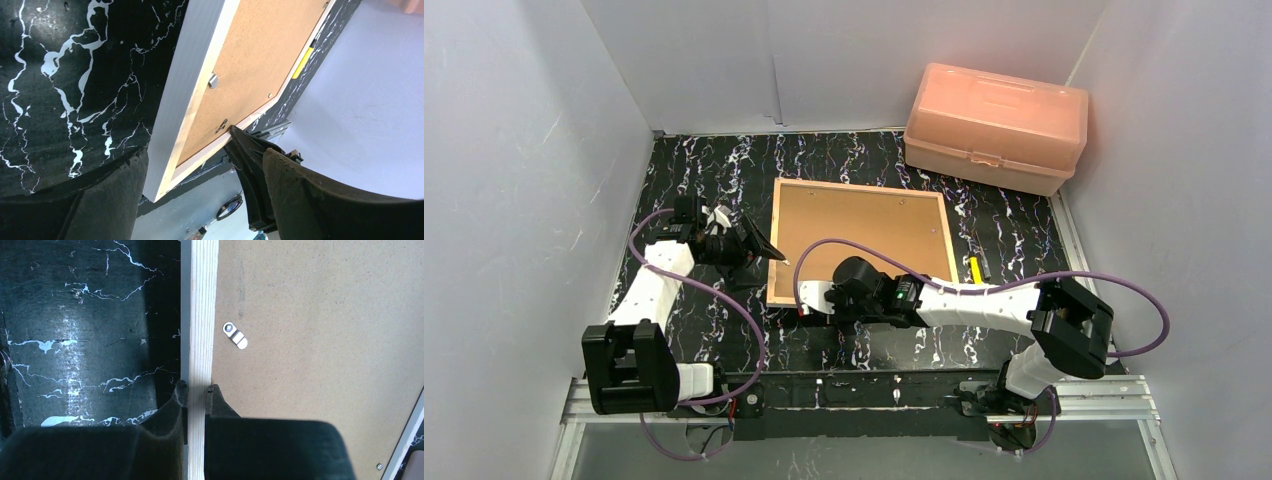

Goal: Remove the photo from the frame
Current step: Turn over the photo frame at the center of the board.

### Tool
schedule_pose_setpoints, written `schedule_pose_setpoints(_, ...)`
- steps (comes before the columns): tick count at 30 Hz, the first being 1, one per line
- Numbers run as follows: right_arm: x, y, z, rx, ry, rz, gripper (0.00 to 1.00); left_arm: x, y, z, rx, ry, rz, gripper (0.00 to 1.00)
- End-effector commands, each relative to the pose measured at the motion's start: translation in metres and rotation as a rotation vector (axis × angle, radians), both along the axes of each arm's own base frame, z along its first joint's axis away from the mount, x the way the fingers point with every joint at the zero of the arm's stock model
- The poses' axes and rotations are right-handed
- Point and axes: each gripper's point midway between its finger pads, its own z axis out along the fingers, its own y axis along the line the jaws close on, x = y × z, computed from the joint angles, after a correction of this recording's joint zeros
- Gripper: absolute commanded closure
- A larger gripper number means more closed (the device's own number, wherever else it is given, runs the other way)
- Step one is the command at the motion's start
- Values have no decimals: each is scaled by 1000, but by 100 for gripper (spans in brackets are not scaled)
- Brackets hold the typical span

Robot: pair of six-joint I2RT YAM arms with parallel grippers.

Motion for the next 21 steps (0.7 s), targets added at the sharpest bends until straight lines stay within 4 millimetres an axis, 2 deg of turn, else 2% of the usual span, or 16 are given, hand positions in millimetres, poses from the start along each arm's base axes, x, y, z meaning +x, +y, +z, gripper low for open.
schedule_pose_setpoints(1,27,40,104,280,-199,6,99,-1,-7,3,-59,-11,-8,22)
schedule_pose_setpoints(12,25,49,119,318,-186,24,99,1,-7,-9,-62,15,-17,44)
schedule_pose_setpoints(15,24,50,122,325,-186,27,99,2,-7,-10,-61,21,-15,46)
schedule_pose_setpoints(18,25,51,124,331,-188,26,99,0,-5,-16,-48,39,-15,38)
schedule_pose_setpoints(21,25,51,126,332,-190,24,99,-5,1,-27,4,85,-10,21)
